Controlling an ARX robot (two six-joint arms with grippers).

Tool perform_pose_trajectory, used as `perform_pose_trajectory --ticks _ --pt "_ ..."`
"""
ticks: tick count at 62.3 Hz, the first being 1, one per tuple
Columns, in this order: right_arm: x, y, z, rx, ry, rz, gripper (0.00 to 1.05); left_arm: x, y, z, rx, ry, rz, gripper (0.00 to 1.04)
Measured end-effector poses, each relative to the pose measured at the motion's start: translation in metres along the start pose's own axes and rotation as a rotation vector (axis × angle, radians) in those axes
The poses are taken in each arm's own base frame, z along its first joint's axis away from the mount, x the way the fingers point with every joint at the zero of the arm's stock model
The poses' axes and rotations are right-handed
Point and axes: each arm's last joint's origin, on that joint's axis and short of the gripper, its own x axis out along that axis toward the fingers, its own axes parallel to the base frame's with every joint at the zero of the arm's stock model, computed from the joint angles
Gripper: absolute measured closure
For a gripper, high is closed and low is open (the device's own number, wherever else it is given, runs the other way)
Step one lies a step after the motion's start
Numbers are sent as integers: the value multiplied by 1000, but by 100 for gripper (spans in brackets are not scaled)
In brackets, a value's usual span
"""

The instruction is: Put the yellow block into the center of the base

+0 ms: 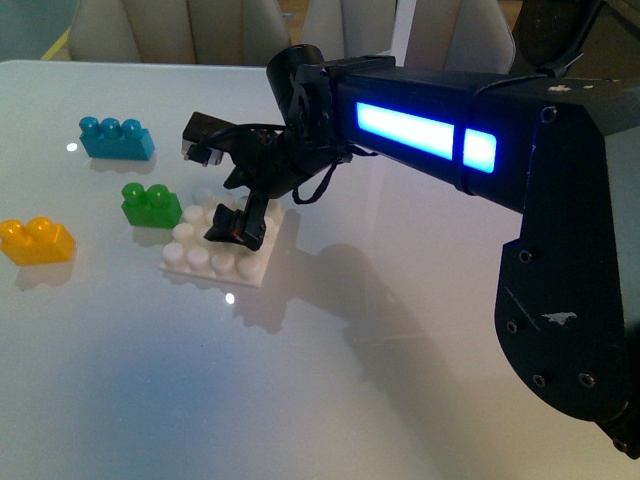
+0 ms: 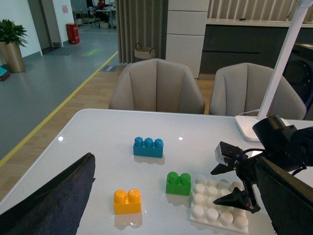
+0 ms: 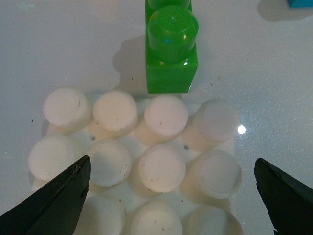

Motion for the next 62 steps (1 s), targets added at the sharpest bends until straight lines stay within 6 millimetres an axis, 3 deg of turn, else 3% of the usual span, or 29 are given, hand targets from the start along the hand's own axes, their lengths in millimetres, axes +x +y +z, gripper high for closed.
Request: perform_pose_trajectory --ticks 17,27,37,44,51,62 --pt "-7 -4 21 -19 -66 -13 8 0 0 0 0 0 0 7" --pt "-26 -12 54 -2 -200 -62 8 0 0 0 0 0 0 7" --pt "-81 -10 89 73 -372 -163 8 0 0 0 0 0 0 7" --pt "-125 4 103 145 -491 -223 8 0 0 0 0 0 0 7" --pt "-149 32 93 256 -520 -247 8 0 0 0 0 0 0 7" --pt "-160 70 56 391 -449 -300 8 0 0 0 0 0 0 7"
